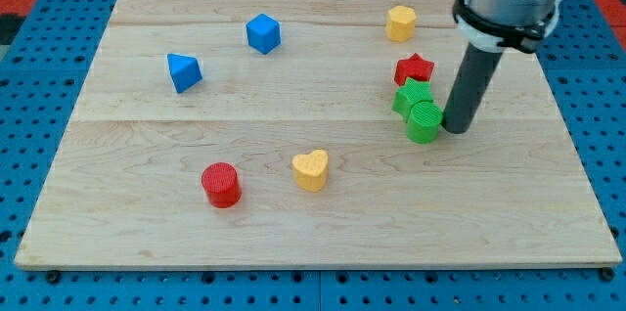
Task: Push the red circle to the bottom of the green circle
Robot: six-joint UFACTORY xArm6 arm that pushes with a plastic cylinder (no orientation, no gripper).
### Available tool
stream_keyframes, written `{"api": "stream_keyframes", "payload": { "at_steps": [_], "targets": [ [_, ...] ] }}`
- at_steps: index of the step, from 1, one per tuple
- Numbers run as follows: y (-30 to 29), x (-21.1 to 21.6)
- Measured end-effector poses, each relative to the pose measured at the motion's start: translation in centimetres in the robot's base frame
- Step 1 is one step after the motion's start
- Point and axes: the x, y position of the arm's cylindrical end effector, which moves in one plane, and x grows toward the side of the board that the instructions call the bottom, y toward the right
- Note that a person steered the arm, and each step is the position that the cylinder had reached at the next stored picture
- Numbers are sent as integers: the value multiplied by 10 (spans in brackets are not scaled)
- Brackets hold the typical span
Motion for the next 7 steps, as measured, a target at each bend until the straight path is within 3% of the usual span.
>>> {"api": "stream_keyframes", "payload": {
  "at_steps": [2,3,4,6,7],
  "targets": [
    [-9,14],
    [-17,47],
    [-53,112],
    [-253,122],
    [-292,99]
  ]
}}
